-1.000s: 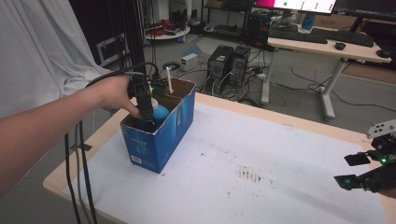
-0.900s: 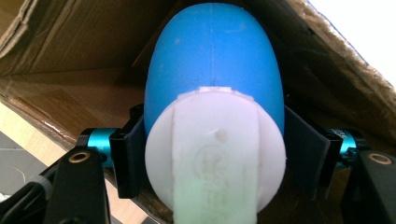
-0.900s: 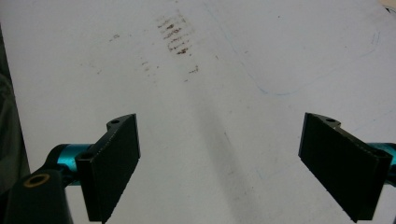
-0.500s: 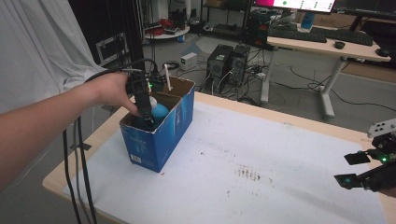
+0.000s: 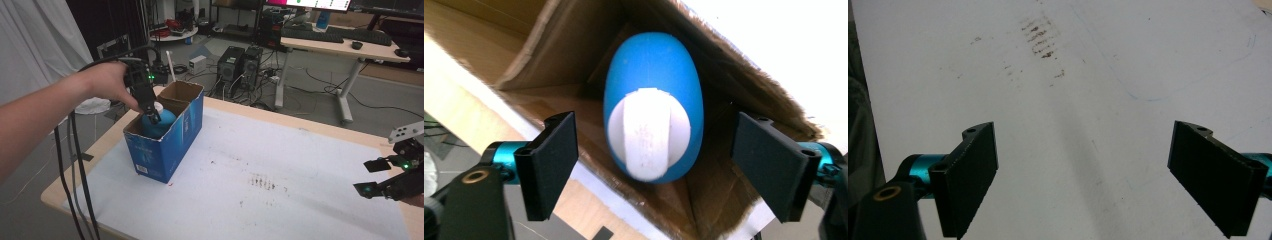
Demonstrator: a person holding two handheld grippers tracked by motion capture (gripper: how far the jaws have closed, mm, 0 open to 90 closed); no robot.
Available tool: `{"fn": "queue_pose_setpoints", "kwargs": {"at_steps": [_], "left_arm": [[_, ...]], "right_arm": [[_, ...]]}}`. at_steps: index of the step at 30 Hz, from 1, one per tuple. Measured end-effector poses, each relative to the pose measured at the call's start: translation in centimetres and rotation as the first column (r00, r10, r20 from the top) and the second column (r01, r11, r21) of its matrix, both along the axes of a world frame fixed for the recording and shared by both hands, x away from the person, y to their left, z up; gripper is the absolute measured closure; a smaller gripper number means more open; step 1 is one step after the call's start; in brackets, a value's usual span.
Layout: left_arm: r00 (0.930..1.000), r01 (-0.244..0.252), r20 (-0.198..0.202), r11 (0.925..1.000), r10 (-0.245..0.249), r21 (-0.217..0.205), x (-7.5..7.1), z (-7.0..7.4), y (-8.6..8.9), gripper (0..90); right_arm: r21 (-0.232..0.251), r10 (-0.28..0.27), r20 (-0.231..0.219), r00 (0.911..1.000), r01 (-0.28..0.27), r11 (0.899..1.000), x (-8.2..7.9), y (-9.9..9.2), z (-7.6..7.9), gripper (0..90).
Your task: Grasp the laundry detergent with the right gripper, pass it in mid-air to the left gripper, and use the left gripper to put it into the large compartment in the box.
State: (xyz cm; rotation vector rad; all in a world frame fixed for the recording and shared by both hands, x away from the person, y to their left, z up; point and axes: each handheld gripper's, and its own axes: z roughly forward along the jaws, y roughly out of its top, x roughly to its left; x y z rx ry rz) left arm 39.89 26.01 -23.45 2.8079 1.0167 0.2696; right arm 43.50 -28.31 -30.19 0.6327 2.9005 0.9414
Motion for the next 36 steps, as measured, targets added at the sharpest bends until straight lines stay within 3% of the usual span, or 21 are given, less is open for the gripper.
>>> {"fn": "queue_pose_setpoints", "kwargs": {"at_steps": [7, 13, 22, 36], "left_arm": [[0.9978, 0.046, 0.049, 0.9988, -0.045, -0.016, -0.5, 2.3, -1.5, 17.1], [0.9911, 0.117, 0.068, 0.9926, -0.114, -0.033, -0.2, 3.2, -4.3, 17.1], [0.9747, 0.215, 0.073, 0.9757, -0.211, -0.044, 0.9, 3.0, -9.2, 17.1], [0.9391, 0.341, 0.063, 0.939, -0.338, -0.045, 2.0, 1.3, -15.0, 17.0]], "right_arm": [[0.0, -0.006, 0.006, 1.0, 0.006, 1.0, -0.5, -0.1, 0.1, 12.2], [-0.004, -0.005, 0.01, 0.9999, 0.005, 1.0, -0.9, 0.1, 0.4, 12.3], [-0.012, -0.019, 0.023, 0.9996, 0.019, 1.0, -1.6, 0.4, 0.6, 12.3], [-0.027, -0.031, 0.047, 0.9984, 0.032, 0.999, -2.6, 2.1, 1.3, 12.2]]}}
